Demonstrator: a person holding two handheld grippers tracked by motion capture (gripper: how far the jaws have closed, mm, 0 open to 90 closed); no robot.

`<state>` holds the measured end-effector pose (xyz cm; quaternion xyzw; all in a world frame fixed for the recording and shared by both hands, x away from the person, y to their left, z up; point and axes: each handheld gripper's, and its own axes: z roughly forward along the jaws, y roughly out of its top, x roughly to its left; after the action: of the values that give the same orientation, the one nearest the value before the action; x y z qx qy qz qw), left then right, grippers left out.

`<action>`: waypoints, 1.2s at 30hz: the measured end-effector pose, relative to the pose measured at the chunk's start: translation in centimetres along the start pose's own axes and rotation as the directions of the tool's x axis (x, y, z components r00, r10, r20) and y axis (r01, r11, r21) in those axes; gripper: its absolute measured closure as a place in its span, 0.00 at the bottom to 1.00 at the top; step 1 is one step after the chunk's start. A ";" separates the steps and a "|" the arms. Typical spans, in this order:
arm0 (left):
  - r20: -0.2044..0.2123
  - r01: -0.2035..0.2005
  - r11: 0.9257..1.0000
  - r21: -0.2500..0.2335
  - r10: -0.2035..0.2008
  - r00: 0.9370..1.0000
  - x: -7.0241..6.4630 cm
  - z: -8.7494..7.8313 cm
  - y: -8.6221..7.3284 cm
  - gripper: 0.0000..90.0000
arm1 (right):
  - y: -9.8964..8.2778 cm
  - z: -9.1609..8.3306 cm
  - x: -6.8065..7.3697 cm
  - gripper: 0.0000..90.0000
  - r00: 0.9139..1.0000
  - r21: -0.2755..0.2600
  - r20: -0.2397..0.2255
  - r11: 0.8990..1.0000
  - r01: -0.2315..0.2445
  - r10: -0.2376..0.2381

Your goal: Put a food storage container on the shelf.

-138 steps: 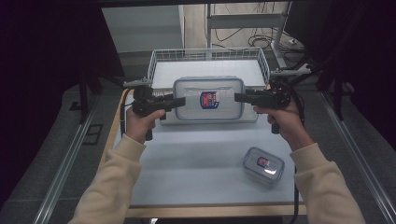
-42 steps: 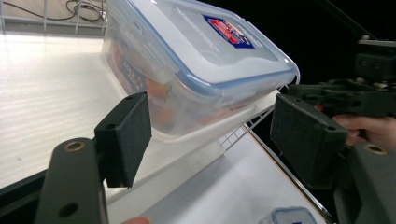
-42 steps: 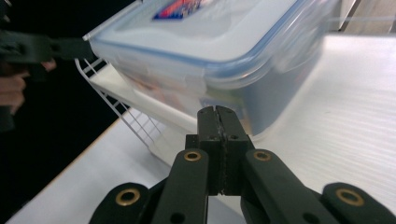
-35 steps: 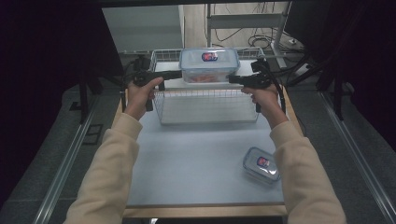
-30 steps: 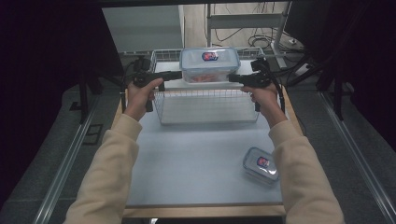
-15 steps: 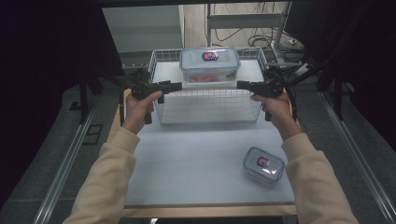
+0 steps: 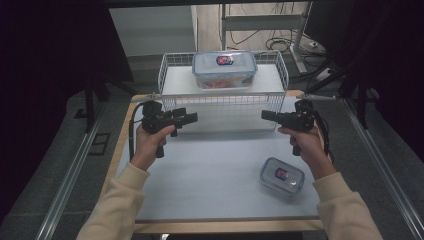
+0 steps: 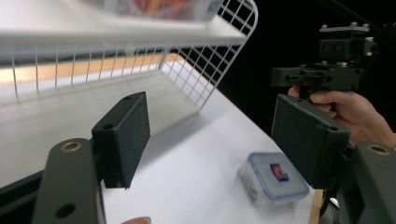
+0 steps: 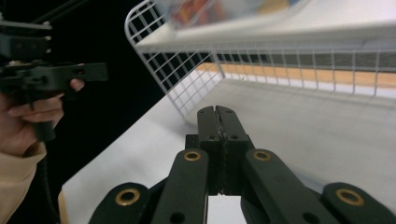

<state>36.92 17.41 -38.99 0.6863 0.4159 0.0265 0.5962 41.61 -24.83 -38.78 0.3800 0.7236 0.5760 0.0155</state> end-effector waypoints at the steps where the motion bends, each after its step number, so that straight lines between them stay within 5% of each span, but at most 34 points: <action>1: -0.005 -0.001 1.000 0.003 0.001 1.000 0.0 0.0 -0.3 0.31 | -0.5 -0.2 0.1 0.99 1.000 0.003 -0.004 1.000 0.006 -0.006; 12: -0.003 0.026 0.998 0.054 -0.025 1.000 0.2 -0.3 -5.4 0.31 | -5.1 -2.7 0.8 0.99 1.000 0.010 -0.015 1.000 0.015 -0.015; 22: -0.035 0.022 0.992 0.124 -0.018 0.999 0.4 0.0 -8.8 0.31 | -8.9 -4.4 0.7 0.98 1.000 0.079 0.020 0.997 0.013 -0.015; 36: -0.067 0.026 0.985 0.173 -0.014 0.998 0.5 0.3 -10.9 0.30 | -9.8 -5.4 0.6 0.98 0.996 0.109 0.080 0.993 0.039 -0.048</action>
<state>31.54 16.86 -48.47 0.7302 0.4428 0.0067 0.5202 33.51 -29.45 -44.99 0.3879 0.7604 0.5195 0.0376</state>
